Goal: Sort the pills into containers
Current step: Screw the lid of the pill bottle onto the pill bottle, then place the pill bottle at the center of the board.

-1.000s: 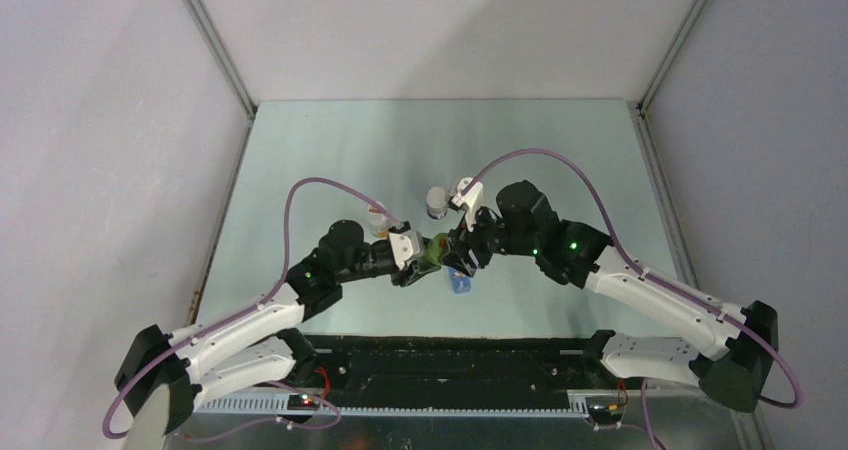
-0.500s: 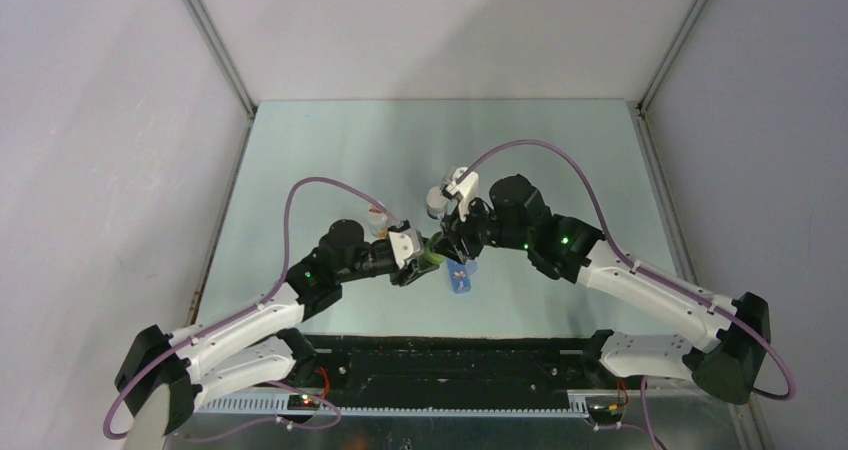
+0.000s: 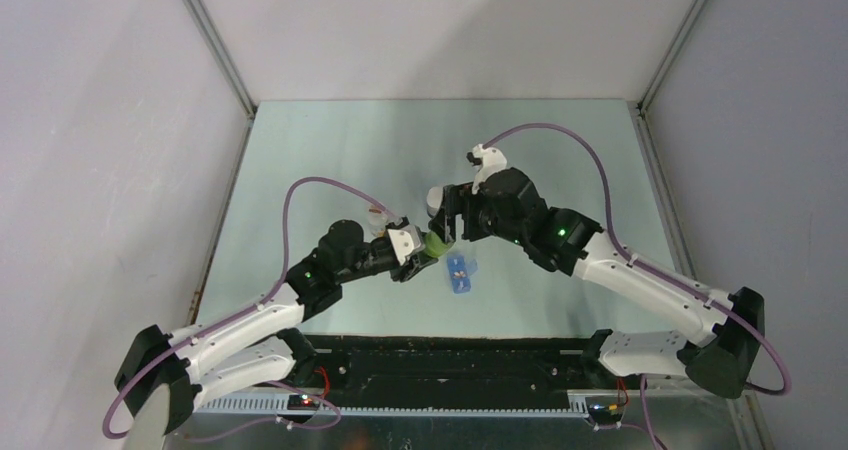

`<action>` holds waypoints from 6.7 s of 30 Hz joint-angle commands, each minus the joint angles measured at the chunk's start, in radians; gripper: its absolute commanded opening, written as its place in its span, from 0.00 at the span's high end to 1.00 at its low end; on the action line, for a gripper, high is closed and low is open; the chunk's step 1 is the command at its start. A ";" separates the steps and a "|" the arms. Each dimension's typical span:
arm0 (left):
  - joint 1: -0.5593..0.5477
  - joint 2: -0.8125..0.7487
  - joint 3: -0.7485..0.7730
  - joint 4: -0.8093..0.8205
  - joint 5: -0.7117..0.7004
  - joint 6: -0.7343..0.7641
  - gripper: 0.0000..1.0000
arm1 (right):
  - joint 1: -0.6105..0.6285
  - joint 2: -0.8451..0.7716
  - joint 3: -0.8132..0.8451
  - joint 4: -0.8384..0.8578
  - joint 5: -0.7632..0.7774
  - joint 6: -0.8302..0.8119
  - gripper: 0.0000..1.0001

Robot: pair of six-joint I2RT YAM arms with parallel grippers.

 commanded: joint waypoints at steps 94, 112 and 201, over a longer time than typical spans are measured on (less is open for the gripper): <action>-0.005 -0.053 -0.013 0.056 -0.022 -0.010 1.00 | 0.124 0.047 0.105 -0.065 0.348 0.259 0.03; -0.006 -0.066 -0.008 0.045 0.080 -0.007 1.00 | 0.034 -0.012 0.098 -0.205 -0.246 -0.309 0.11; 0.064 -0.091 0.027 -0.002 -0.728 -0.478 0.00 | -0.518 0.123 -0.232 -0.002 0.216 -0.011 0.61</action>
